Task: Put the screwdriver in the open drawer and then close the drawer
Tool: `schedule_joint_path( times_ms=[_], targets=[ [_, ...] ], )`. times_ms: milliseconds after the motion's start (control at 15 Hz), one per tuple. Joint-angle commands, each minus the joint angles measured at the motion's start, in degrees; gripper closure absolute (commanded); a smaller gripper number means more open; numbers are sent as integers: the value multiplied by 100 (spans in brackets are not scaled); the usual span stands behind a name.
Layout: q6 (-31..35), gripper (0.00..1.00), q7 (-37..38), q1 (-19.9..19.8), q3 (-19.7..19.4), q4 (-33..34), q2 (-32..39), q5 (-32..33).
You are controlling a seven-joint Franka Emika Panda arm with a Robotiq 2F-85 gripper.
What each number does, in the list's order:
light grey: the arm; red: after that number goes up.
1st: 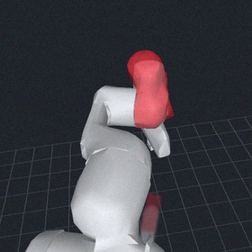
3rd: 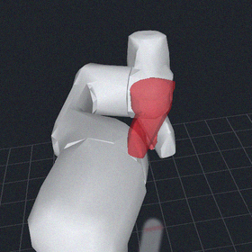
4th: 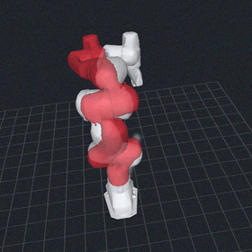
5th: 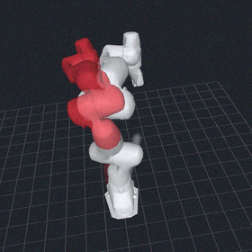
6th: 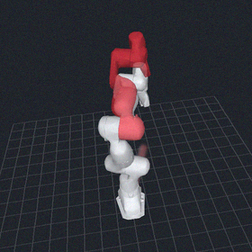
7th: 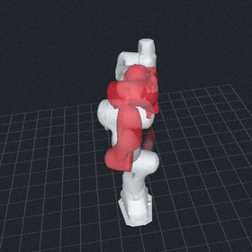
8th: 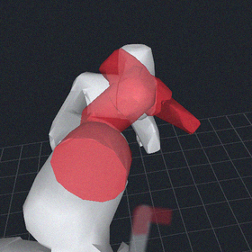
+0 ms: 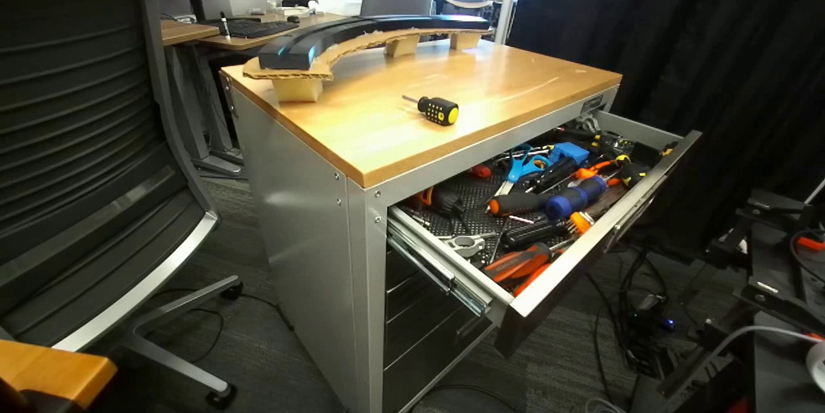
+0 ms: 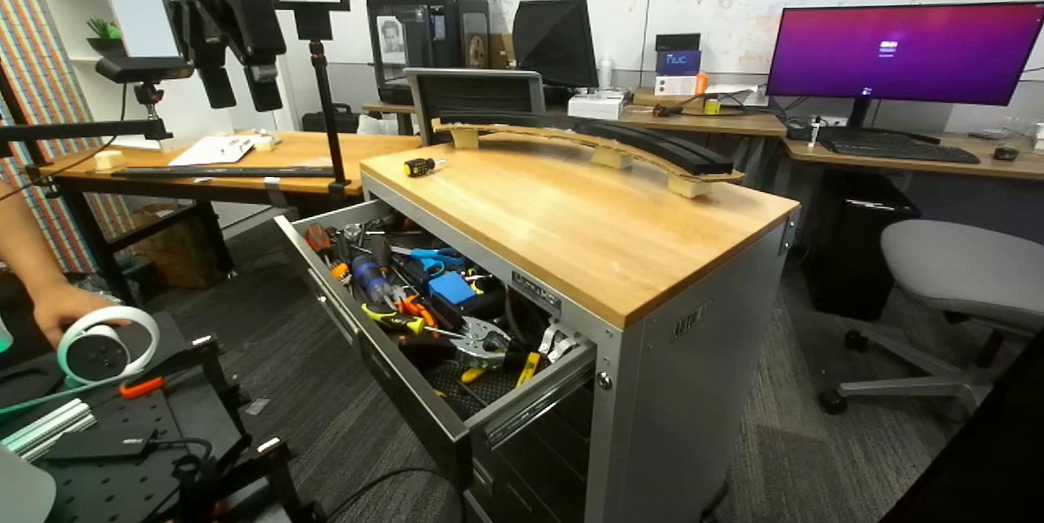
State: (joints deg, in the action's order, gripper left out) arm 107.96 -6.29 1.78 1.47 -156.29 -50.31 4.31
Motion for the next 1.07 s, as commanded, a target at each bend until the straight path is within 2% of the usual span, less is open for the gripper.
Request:
schedule_joint_path(
  times_ms=[0, 133, 333, 600, 733, 867, 933, 1000],
  targets=[
    [28, 0, -68, 149, -81, -6, 7, -59],
    [356, 0, 313, 323, 267, -78, 245, -228],
    [969, 0, 900, 813, 918, -126, 778, -672],
    [2196, 0, 1795, 1346, 1936, 94, 1826, -973],
    [2924, 0, 2284, 1412, 2365, 326, 2520, -856],
    [3854, 0, 3066, 1199, 2846, 528, 3126, -537],
    [4001, 0, 3336, 1056, 3024, 765, 3528, -295],
    [3615, 0, 2902, 1445, 2634, 236, 2732, -548]
  ],
)
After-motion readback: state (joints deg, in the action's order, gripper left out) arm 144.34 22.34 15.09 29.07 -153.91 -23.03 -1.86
